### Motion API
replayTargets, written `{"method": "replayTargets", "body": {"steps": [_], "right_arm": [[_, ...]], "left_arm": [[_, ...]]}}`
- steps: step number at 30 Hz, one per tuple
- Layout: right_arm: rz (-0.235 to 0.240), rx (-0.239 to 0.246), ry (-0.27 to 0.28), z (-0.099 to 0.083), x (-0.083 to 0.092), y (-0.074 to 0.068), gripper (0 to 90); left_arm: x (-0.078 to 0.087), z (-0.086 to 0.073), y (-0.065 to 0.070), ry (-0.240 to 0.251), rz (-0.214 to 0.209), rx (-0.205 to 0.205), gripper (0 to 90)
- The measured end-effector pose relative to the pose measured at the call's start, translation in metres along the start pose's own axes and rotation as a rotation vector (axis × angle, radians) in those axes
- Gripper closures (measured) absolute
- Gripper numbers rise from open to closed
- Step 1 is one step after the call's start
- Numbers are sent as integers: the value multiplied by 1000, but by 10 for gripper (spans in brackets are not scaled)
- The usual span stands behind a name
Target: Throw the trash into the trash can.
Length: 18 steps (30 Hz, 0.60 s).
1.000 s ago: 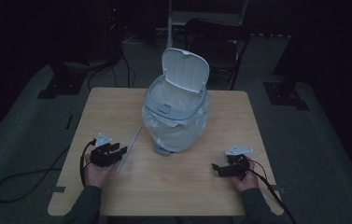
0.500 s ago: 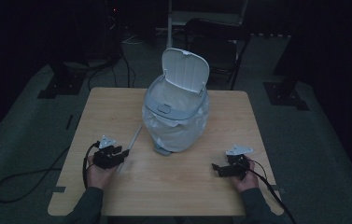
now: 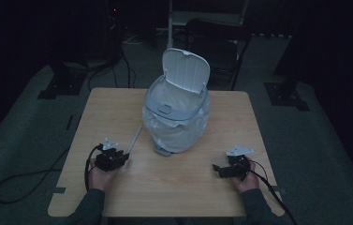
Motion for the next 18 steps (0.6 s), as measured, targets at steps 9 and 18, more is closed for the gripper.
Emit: {"method": "replayTargets", "body": {"steps": [9,18], "right_arm": [[0,0,0,0,0,0,129],[0,0,0,0,0,0,128]], "left_arm": [[-4,2,-4,-12,10,-3,719],[-6,4,-7,-15,22,-8,790]]}}
Point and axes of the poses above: each handheld gripper's, and its own axes: x roughly backward along the jaws, z roughly out of its top, y roughly to its right, the point moved 8 cm from there along -x, roughly forward along the jaws, and after that the axes turned 7 degrees about -y, right-handed, at the moved point
